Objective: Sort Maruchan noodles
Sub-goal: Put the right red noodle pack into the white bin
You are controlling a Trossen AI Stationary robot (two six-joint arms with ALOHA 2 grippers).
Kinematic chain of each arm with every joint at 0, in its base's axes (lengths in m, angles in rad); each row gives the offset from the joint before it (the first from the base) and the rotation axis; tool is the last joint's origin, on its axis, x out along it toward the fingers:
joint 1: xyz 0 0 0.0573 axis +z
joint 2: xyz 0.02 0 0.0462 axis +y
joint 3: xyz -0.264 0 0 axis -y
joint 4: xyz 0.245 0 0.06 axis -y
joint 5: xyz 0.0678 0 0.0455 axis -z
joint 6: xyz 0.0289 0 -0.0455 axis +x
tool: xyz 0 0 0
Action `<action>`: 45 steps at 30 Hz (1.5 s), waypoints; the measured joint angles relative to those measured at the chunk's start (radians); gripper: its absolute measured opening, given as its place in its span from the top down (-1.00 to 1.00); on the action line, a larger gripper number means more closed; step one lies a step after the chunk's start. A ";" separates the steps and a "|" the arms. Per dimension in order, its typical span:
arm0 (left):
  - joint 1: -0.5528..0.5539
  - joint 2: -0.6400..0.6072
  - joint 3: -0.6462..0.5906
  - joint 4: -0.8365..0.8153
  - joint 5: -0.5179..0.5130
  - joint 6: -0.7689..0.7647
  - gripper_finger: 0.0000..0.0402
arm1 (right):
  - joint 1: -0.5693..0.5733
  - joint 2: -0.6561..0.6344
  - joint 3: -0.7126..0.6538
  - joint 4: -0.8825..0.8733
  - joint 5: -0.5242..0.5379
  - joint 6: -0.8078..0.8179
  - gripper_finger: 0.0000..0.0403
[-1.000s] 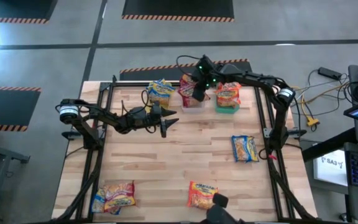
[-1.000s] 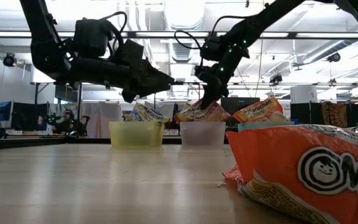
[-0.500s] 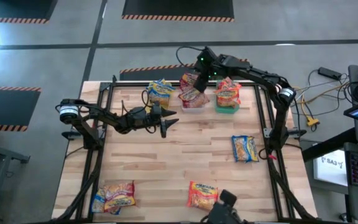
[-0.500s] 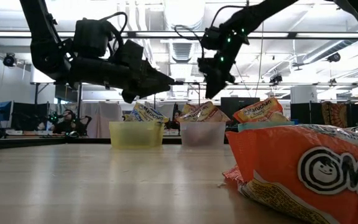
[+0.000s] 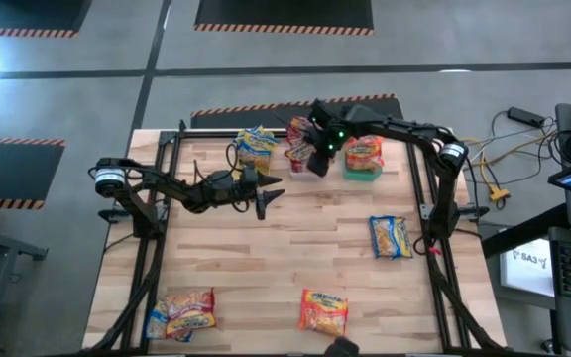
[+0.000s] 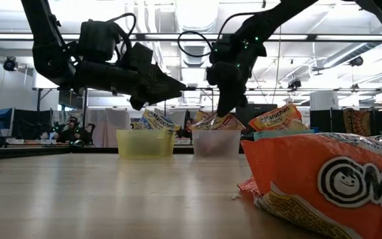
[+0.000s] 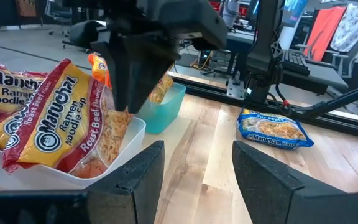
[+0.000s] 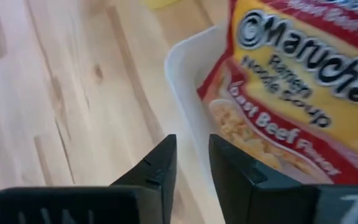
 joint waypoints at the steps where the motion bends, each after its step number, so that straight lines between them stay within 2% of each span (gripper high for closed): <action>1: 0.000 0.000 0.000 0.000 0.000 0.000 0.14 | 0.004 0.000 -0.005 0.005 0.000 0.000 0.61; 9: 0.000 0.000 0.000 0.000 0.000 -0.002 0.14 | 0.026 0.000 -0.053 0.062 0.103 0.008 0.77; 20: 0.000 0.000 0.000 0.000 -0.001 -0.004 0.14 | 0.028 0.000 -0.121 0.145 0.117 0.033 0.94; 28: 0.000 0.000 0.000 0.001 -0.002 -0.004 0.14 | 0.032 0.000 -0.160 0.172 0.143 0.034 0.96; 35: 0.000 0.000 0.000 0.001 -0.005 -0.004 0.14 | 0.032 0.000 -0.177 0.214 0.260 0.024 0.96; 45: 0.000 0.000 0.000 0.001 -0.004 -0.004 0.14 | 0.035 0.000 -0.183 0.258 0.254 0.007 0.96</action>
